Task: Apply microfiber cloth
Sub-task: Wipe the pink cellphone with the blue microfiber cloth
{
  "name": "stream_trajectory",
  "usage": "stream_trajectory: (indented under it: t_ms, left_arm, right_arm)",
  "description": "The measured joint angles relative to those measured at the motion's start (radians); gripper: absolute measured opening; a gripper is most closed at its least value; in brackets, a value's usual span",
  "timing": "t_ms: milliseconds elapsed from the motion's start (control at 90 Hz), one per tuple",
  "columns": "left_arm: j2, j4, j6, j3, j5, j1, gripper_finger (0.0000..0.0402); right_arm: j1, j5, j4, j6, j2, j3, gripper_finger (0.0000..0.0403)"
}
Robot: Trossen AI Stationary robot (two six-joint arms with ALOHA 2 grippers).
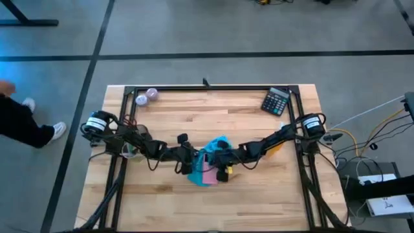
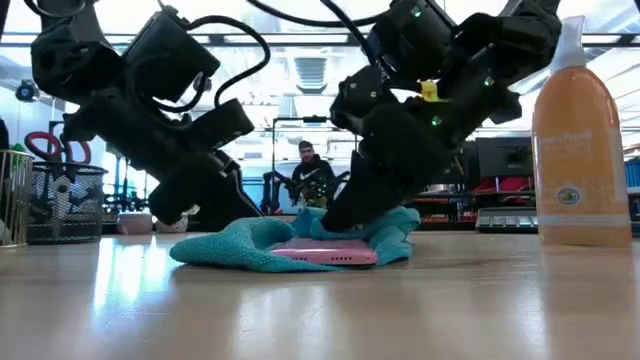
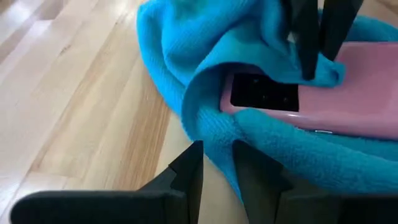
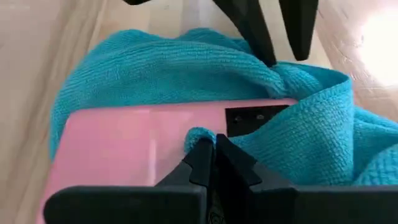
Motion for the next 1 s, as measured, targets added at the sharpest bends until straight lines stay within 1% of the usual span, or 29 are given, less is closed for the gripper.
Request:
stream_trajectory:
  t_ms: [122, 356, 533, 633, 789, 911, 1000]
  left_arm:
    - [0.000, -0.004, 0.000, 0.000, 0.000, 0.000, 0.0075]
    - [0.000, 0.017, 0.000, 0.000, 0.000, 0.000, 0.0075]
    - [0.000, 0.020, 0.002, 0.000, 0.006, 0.000, 0.0075]
    - [0.000, 0.023, 0.012, 0.000, 0.006, 0.000, 0.0075]
    - [0.000, 0.027, 0.017, 0.017, 0.010, -0.001, 0.0075]
    - [0.000, 0.025, 0.045, 0.068, 0.092, -0.015, 0.0075]
    - [0.004, 0.023, 0.073, 0.109, 0.105, -0.031, 0.0075]
  right_arm:
    - [0.001, 0.111, -0.051, 0.049, -0.007, -0.001, 0.0000]
    - [-0.006, 0.239, -0.076, 0.084, -0.012, -0.019, 0.0000]
    - [-0.008, 0.406, -0.093, 0.125, -0.009, -0.025, 0.0000]
    - [-0.011, 0.405, -0.087, 0.116, -0.007, -0.028, 0.0000]
    - [0.015, 0.406, -0.063, 0.090, -0.017, -0.031, 0.0000]
    - [0.038, 0.437, -0.065, 0.074, -0.042, -0.040, 0.0000]
    - [0.046, 0.445, -0.056, 0.061, -0.076, -0.049, 0.0000]
